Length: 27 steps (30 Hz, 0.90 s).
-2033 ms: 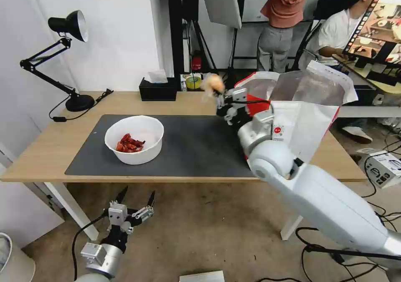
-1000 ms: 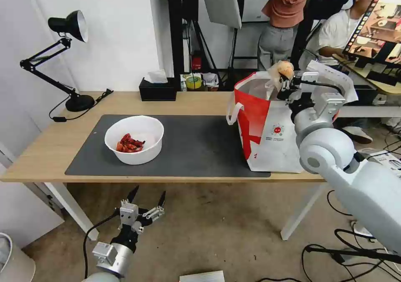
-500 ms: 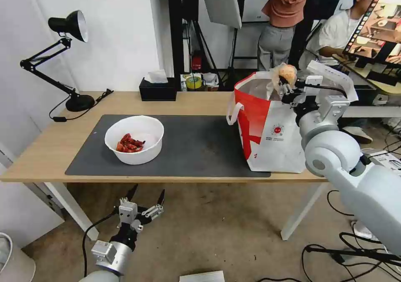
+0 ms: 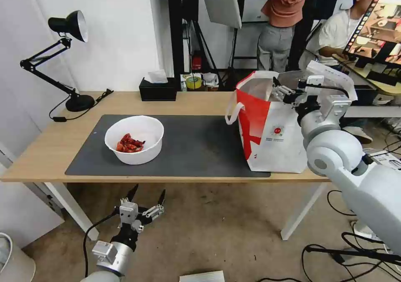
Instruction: Pick up the trash from the table and place it into the takeout bag.
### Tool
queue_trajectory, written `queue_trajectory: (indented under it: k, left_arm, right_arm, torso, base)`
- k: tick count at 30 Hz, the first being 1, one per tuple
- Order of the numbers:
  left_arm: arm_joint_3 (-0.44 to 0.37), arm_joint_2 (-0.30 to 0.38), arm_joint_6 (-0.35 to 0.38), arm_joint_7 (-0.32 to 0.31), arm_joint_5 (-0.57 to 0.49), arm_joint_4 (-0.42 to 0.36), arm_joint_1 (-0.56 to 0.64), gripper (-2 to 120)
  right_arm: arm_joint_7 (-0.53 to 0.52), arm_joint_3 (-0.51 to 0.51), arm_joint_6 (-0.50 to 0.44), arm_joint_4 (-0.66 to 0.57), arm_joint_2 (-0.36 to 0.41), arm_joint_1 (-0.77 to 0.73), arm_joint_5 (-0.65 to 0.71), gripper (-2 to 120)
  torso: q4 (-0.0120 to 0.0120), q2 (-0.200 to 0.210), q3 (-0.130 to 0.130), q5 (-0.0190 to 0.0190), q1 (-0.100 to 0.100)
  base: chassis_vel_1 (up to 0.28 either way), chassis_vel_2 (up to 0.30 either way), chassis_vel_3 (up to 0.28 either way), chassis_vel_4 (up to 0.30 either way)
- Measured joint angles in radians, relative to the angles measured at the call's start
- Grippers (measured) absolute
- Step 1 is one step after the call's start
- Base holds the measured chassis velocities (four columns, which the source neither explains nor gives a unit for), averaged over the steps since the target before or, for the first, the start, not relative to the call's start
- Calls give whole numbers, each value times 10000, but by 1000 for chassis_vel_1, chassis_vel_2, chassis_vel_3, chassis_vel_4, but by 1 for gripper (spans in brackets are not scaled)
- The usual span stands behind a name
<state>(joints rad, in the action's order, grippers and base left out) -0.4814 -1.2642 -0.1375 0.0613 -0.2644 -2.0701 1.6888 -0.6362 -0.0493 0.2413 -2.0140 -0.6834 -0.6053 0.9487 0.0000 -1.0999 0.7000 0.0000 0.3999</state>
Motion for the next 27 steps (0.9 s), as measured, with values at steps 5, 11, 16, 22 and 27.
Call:
queue_trajectory:
  k: [5, 11, 16, 22, 27]
  left_arm:
    - [8, 2, 0, 5, -5, 0, -7, 100]
    - [25, 41, 1, 12, -5, 12, 22, 100]
    - [18, 52, 4, 14, -5, 14, 34, 100]
    - [17, 52, 23, 14, -2, -2, 43, 100]
    - [-29, 54, 31, 14, -1, -21, 42, 100]
  right_arm:
    - [5, 23, 4, 40, 8, 46, 1, 100]
    - [5, 35, 6, 57, -2, 39, -4, 100]
    - [122, 30, -24, 34, -14, 15, 11, 100]
    - [1334, -132, -396, -556, 87, -74, 660, 100]
    - [2579, -366, -737, -1055, 282, -529, 1192, 100]
  torso:
    - [0, 0, 0, 0, 0]
    - [1, 0, 0, 0, 0]
    - [0, 0, 0, 0, 0]
    - [1, -1, 0, -2, 0]
    - [0, 0, 0, -1, 0]
  base:
    - [0, 0, 0, 0]
    - [0, 0, 0, 0]
    - [0, 0, 0, 0]
    - [0, 0, 0, 0]
    - [0, 0, 0, 0]
